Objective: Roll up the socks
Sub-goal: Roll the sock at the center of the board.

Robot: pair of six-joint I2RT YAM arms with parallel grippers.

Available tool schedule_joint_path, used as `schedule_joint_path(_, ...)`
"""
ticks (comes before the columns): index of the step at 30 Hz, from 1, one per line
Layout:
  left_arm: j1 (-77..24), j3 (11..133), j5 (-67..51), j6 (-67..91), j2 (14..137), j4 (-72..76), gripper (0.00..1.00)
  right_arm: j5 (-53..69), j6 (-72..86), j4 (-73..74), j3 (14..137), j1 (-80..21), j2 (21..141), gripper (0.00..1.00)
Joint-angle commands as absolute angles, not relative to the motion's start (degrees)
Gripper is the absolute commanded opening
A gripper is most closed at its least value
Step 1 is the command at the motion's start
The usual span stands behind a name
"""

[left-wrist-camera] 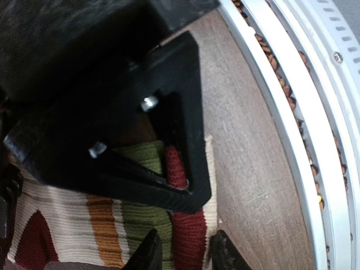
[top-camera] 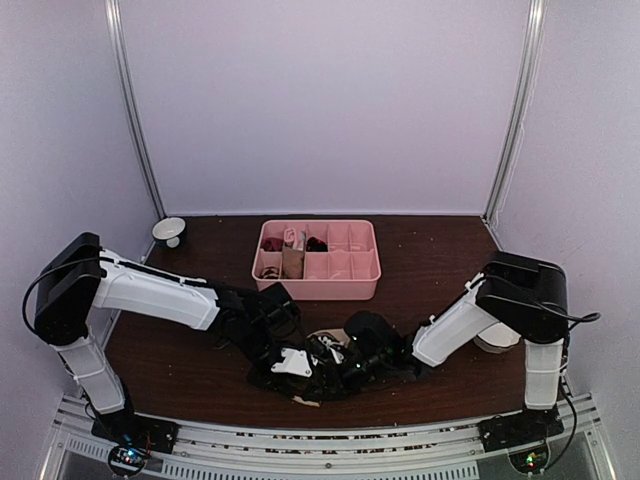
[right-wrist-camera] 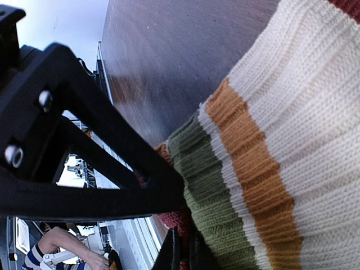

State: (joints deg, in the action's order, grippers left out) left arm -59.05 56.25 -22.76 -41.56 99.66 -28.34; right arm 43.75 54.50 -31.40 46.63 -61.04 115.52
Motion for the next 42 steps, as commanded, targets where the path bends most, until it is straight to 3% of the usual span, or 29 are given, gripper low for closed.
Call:
schedule_joint_path(1,-59.77,55.65,-22.86,-43.03,99.14,-28.73,0.30,37.62,55.55,-18.78,43.29,-59.24,120.45,0.00)
schedule_joint_path(10,-60.26,54.27,-20.12,-42.44,100.19,-27.89,0.31,38.67,56.79,-21.43,42.62,-58.86,120.55,0.00)
schedule_joint_path(17,-59.78,56.96,-22.42,-39.75,101.93,-29.43,0.04,36.72,55.38,-19.39,42.56,-58.87,118.61,0.00)
schedule_joint_path(21,-56.77,59.94,-29.05,-37.80,104.00,-33.93,0.00,32.03,53.78,-20.76,40.80,-59.20,114.27,0.01)
schedule_joint_path(22,-55.59,60.90,-31.00,-37.58,105.04,-35.39,0.00,31.17,53.52,-21.76,40.15,-59.40,113.06,0.05)
schedule_joint_path(25,-51.73,64.90,-36.32,-35.95,108.80,-39.90,0.00,27.96,52.77,-27.72,36.84,-60.22,109.30,0.50)
schedule_joint_path(26,-51.03,66.43,-37.65,-35.79,110.09,-41.58,0.00,26.30,52.10,-27.70,36.25,-60.48,108.16,0.81)
schedule_joint_path(27,-50.64,67.73,-38.32,-35.77,111.27,-42.97,0.00,24.58,51.13,-27.01,35.81,-60.68,107.17,0.98)
schedule_joint_path(42,-49.83,74.23,-41.52,-37.42,118.17,-51.38,0.00,-10.83,42.86,-17.53,20.89,-69.36,84.02,1.00)
